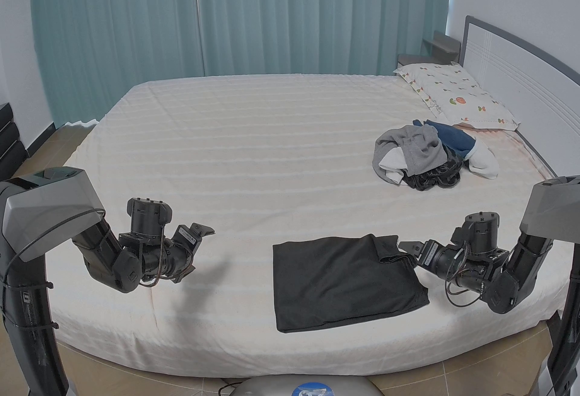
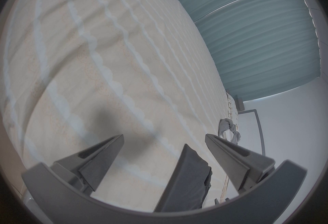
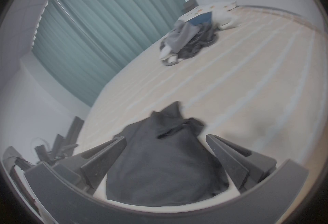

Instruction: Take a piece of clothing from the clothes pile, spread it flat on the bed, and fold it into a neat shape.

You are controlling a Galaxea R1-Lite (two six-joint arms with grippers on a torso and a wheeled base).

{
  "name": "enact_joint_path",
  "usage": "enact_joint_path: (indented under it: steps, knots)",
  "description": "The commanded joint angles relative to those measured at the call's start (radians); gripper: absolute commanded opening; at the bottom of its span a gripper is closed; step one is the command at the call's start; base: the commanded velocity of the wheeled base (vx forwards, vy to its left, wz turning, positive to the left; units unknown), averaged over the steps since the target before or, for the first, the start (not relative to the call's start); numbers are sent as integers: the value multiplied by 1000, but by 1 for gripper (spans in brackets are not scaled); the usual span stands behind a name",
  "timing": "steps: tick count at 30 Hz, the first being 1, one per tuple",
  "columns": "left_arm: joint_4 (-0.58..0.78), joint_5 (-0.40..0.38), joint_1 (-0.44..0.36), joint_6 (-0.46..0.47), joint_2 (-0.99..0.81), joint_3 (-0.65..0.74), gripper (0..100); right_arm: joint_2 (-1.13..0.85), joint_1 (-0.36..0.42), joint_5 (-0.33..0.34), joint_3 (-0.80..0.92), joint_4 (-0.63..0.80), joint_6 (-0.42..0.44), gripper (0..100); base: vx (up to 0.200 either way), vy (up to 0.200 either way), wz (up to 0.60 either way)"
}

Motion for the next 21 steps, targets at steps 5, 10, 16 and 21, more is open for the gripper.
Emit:
enact_joint_path:
  steps: [5, 10, 16, 21]
  knots:
    - [-1, 0, -1, 2, 4, 3, 100, 110, 97, 60, -135, 9, 66, 100, 0, 0, 0]
    - [-1, 2, -1, 2, 4, 5, 100, 161, 102, 62, -151, 11, 73, 100, 0, 0, 0]
    - [-1, 2, -3, 4, 4, 3, 100, 167, 113, 90, -144, 12, 116, 100, 0, 0, 0]
    - [-1, 2, -3, 4, 5, 2, 100, 199, 110, 134, -192, 15, 118, 100, 0, 0, 0]
